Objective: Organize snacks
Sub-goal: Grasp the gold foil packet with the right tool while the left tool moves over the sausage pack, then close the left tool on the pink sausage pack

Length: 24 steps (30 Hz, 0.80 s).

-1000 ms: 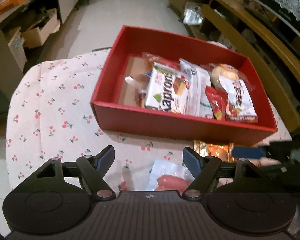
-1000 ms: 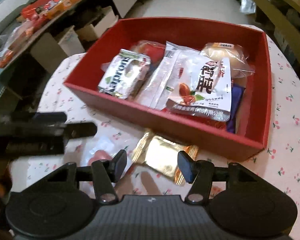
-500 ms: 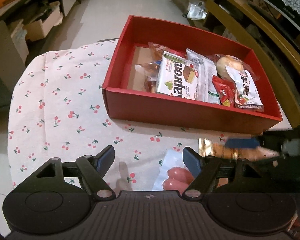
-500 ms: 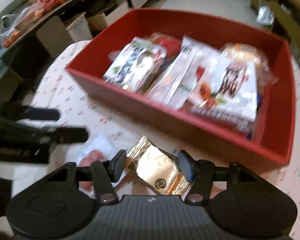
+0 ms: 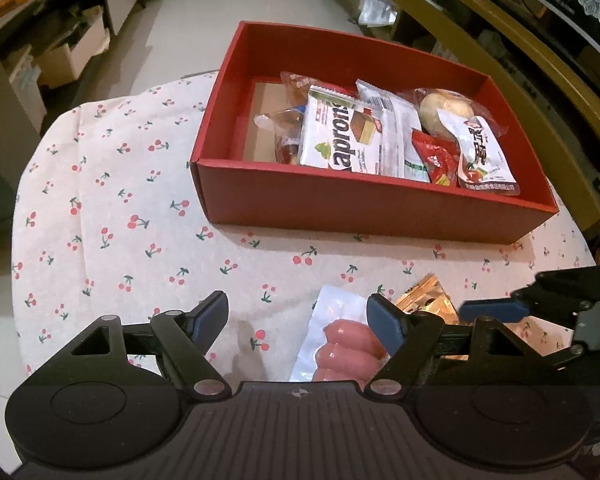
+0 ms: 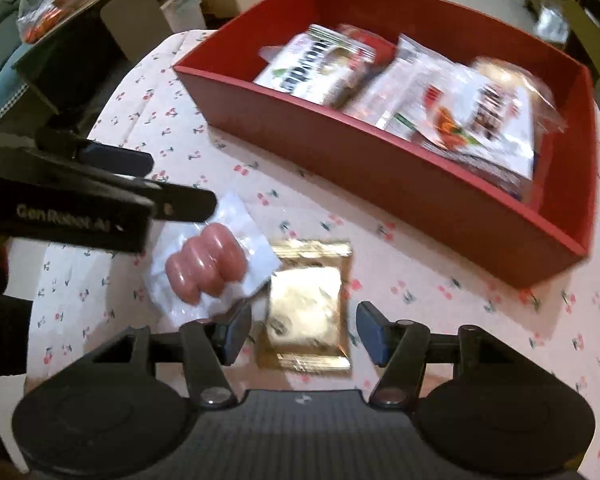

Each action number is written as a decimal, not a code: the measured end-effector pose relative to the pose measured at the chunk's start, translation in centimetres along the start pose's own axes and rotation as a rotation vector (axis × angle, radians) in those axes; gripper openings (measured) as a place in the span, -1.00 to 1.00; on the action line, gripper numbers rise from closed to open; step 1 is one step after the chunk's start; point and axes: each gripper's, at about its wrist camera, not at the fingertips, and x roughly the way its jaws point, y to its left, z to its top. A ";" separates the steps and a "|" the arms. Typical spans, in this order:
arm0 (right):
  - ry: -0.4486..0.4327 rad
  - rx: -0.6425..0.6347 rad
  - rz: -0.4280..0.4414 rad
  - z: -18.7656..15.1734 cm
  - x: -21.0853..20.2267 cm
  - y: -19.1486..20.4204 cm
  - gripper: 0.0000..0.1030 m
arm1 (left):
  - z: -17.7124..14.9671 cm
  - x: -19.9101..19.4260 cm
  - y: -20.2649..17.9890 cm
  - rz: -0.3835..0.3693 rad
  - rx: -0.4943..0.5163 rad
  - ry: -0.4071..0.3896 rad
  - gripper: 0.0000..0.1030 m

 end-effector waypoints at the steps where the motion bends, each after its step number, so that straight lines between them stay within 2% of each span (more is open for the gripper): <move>1: -0.005 -0.013 -0.018 0.1 0.2 0.4 0.39 | 0.0 0.0 0.1 0.001 -0.002 0.000 0.58; 4: -0.015 -0.026 -0.054 0.1 0.5 0.9 0.37 | 0.1 0.0 0.2 0.002 -0.006 -0.002 0.59; 6: -0.027 -0.048 -0.101 -0.4 0.4 1.2 0.07 | 0.1 0.0 0.1 0.002 -0.003 0.001 0.59; 8: -0.029 -0.026 -0.100 -0.7 0.0 0.7 0.02 | 0.1 0.0 -0.1 0.000 0.002 0.002 0.59; 16: -0.060 0.064 -0.178 -2.0 -2.1 -1.0 0.01 | -0.7 0.6 -0.9 0.002 0.031 0.028 0.60; 24: -0.107 0.145 -0.180 -2.9 -4.5 -2.1 0.02 | -1.6 2.2 -2.9 0.018 0.095 0.060 0.55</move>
